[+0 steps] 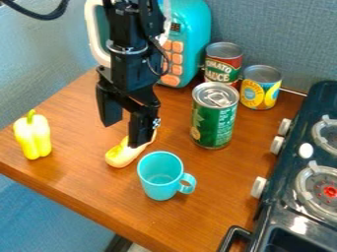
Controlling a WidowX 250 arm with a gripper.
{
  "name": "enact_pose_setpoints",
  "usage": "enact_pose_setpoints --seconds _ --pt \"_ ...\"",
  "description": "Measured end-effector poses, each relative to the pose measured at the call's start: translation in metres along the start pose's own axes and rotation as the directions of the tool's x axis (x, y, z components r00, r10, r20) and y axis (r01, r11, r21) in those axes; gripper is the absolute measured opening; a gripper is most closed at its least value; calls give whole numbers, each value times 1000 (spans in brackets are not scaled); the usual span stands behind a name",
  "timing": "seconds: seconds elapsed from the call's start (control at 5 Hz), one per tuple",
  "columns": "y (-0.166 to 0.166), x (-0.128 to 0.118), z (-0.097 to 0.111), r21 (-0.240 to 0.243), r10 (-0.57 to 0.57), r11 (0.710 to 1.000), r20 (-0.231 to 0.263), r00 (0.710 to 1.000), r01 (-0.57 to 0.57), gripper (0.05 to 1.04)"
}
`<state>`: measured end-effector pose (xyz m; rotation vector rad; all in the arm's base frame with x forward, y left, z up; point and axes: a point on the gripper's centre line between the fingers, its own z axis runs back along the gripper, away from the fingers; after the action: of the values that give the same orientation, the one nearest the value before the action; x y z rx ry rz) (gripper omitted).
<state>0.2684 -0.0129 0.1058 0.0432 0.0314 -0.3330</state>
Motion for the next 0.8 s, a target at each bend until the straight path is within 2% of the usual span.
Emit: enact_pose_setpoints --seconds 0.2,0.4,0.8 --pt "-1 -2 -6 -5 0 1000 -21 1000 0 1005" --pt "-5 -1 -18 -19 22 1000 15 1000 -22 1005" --pt "-5 5 -24 -17 55 998 66 996 -54 1005"
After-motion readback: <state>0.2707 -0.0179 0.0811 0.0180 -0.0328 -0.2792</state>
